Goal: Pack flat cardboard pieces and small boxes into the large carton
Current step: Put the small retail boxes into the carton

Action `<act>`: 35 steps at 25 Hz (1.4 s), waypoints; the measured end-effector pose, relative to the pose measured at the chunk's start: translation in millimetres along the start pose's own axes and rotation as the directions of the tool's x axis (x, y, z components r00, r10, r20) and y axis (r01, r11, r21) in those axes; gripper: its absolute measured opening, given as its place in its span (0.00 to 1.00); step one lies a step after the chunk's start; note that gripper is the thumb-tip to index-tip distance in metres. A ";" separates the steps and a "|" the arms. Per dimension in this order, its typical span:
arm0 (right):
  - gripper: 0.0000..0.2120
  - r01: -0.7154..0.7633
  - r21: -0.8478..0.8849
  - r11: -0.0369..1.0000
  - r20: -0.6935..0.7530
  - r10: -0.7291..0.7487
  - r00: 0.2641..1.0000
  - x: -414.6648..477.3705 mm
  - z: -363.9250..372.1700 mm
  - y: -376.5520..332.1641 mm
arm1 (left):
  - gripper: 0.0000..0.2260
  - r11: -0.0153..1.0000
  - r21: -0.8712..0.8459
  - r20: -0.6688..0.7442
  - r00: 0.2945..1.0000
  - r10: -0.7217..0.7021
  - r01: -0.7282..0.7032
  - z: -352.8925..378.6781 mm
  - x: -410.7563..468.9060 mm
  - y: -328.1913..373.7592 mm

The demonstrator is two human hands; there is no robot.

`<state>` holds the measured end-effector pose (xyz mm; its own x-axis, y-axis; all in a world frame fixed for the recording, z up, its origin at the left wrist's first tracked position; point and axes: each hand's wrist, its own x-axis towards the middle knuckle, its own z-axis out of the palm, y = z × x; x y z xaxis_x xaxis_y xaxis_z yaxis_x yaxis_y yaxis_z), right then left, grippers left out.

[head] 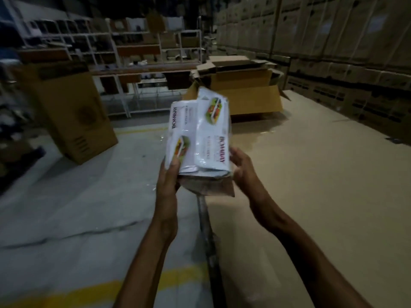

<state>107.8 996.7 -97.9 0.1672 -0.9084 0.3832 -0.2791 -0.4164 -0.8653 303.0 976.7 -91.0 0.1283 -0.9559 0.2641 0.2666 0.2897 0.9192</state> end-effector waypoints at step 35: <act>0.28 0.002 0.087 0.996 -0.279 0.023 0.960 547.1 203.9 145.3 | 0.21 0.946 0.256 0.334 0.936 0.107 -0.199 -203.2 569.1 -75.7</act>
<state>351.5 446.9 -79.8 -0.1099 -0.8920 0.4385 -0.1957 -0.4131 -0.8894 550.0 420.5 -69.6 -0.1707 -0.8801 0.4431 -0.0179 0.4524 0.8917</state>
